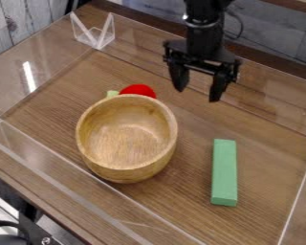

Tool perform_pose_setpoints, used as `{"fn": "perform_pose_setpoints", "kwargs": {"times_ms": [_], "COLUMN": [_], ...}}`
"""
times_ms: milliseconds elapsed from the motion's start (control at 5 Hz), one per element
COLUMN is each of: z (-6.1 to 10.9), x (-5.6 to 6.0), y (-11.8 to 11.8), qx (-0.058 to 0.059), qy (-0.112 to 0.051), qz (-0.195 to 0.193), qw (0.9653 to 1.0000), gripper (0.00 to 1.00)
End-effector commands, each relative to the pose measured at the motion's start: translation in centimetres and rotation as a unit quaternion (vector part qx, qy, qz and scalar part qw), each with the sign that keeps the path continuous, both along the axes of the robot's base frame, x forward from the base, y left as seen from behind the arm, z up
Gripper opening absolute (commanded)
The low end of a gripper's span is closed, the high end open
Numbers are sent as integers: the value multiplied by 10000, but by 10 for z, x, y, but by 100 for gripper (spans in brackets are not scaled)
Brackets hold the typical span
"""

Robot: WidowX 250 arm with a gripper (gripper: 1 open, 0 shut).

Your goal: Move the red fruit to the left

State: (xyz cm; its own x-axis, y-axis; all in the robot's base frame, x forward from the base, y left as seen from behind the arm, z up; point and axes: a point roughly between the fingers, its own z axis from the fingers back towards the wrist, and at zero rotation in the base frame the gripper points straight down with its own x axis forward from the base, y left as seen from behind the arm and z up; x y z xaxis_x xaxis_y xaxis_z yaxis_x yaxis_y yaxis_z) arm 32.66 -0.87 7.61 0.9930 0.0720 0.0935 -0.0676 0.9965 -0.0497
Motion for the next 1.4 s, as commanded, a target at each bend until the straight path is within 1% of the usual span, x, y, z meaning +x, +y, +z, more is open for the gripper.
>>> {"fn": "perform_pose_setpoints", "kwargs": {"times_ms": [0, 200, 400, 600, 800, 1000, 1200], "z": [31, 34, 43, 47, 38, 32, 34], "x": [12, 10, 6, 6, -6, -16, -6], "y": [-12, -27, -29, -29, -26, -17, -1], "qx": [51, 77, 55, 73, 79, 100, 68], "qy": [-392, -382, -382, -360, -260, -243, -263], "qz": [-34, -103, -94, -74, -310, -451, -288], "qw": [9992, 9992, 9992, 9993, 9992, 9986, 9992], "gripper": [100, 100, 100, 100, 100, 100, 100]}}
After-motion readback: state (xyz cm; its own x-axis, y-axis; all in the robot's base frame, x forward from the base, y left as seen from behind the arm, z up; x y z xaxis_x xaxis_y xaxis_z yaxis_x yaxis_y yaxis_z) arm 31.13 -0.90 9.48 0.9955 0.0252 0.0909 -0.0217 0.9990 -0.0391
